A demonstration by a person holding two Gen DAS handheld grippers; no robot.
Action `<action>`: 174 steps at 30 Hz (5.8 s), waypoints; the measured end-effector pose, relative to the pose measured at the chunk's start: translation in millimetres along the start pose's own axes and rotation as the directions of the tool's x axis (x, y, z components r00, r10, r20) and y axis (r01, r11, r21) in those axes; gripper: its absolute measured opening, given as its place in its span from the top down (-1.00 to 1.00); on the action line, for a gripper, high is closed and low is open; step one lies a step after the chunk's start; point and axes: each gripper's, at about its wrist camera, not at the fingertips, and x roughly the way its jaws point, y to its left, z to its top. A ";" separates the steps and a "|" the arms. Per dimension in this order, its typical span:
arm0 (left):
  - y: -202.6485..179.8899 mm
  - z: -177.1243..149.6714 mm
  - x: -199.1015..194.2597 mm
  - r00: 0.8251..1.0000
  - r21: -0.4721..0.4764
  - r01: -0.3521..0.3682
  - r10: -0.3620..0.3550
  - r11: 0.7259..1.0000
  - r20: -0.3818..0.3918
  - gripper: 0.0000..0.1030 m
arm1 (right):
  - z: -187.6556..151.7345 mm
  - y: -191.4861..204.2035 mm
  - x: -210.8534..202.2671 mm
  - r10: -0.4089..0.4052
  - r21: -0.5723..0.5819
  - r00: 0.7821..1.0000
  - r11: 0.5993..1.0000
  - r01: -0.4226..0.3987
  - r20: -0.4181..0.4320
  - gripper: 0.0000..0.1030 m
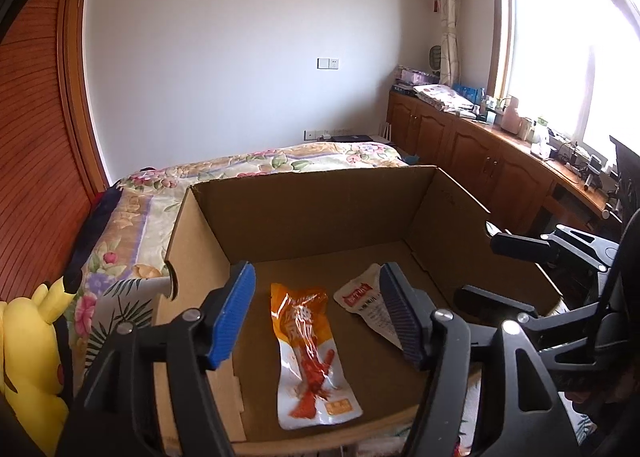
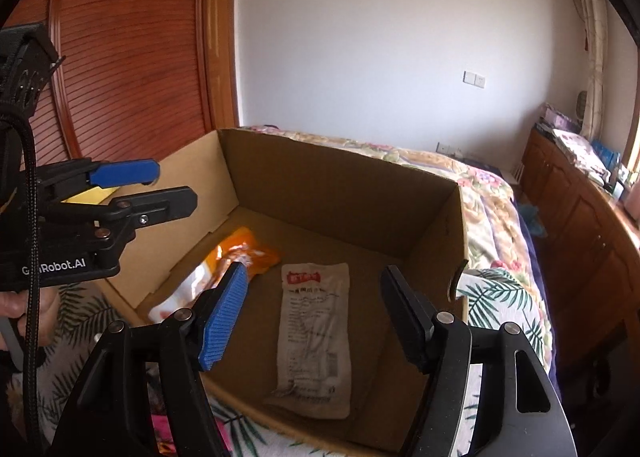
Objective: Organize snacks
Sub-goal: 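Carry both packets into the cardboard box and open both tools to release, then withdraw both tools from the box back toward the snack pile, then grasp the clear grain-bar pack with the left tool while the right grasps the pink squid bag, then lift both held packets and carry them over the cardboard box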
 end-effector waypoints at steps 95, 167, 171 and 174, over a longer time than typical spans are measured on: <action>-23.3 -202.8 -120.0 0.990 -0.114 -0.015 -0.002 0.993 -0.140 0.15 | -155.1 58.3 -8.7 0.108 0.074 0.974 0.993 -0.096 -0.197 0.13; -46.3 -83.5 -134.1 0.999 0.023 -0.002 0.001 1.000 0.039 0.14 | -76.7 29.2 -82.9 -0.021 0.069 0.997 0.998 0.016 0.078 0.15; -49.1 -69.6 -132.3 0.999 0.035 -0.004 0.003 0.999 0.044 0.14 | -61.9 23.0 -78.0 -0.038 0.063 0.997 0.997 0.034 0.072 0.15; -50.6 -61.0 -131.3 0.999 0.040 0.003 -0.005 0.999 0.049 0.14 | -52.3 17.7 -72.7 -0.046 0.073 0.997 0.997 0.041 0.068 0.15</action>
